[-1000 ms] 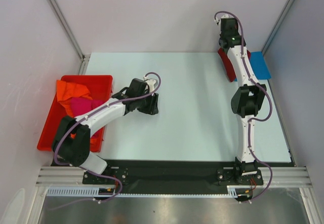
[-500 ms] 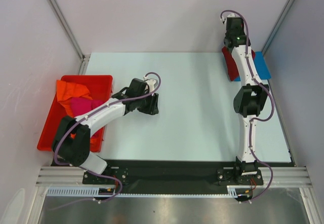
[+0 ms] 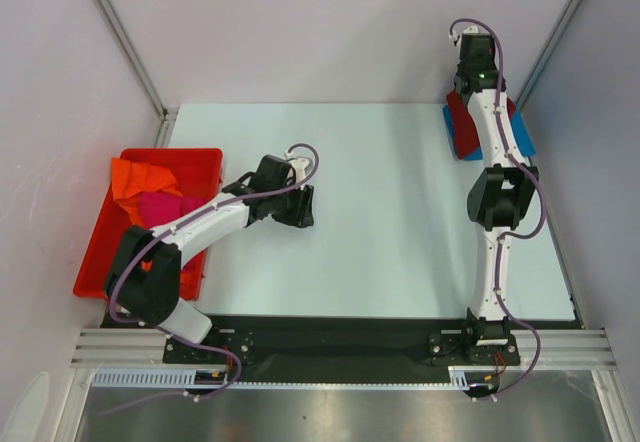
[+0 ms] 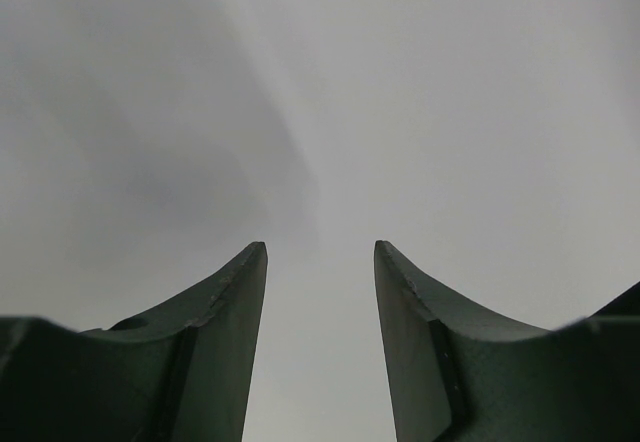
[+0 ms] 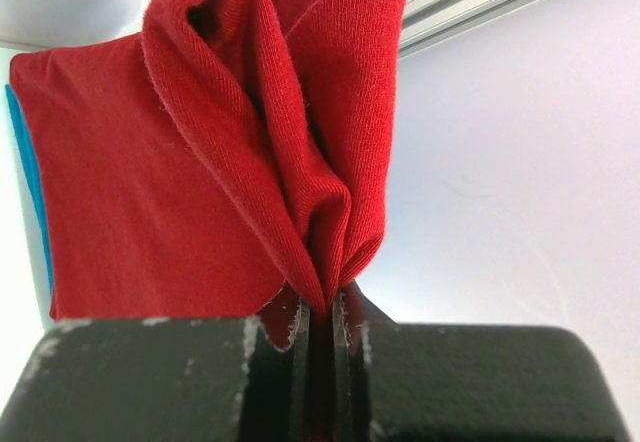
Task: Fold and stack the t-shirts
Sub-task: Neatly place the folded tshirt to the corner
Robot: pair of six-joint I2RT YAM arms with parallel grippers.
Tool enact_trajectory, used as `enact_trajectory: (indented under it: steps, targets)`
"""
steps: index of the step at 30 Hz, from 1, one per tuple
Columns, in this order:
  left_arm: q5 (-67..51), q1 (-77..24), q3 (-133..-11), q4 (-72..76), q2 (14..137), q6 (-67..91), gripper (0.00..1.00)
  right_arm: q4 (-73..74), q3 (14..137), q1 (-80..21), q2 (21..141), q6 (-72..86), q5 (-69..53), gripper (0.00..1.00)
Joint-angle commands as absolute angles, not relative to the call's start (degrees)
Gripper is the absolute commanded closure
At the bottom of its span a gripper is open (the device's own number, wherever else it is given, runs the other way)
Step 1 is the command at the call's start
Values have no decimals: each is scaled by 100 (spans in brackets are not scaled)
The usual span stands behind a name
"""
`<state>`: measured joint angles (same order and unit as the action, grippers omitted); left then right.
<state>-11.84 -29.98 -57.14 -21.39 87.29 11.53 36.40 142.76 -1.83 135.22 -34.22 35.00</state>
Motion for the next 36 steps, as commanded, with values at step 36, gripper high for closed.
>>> enact_trajectory:
  steps: [36]
  targets:
    - [-1389, -3006, -6012, -2153, 9501, 1143, 48, 582, 14027, 545, 15397, -4121, 3855, 70]
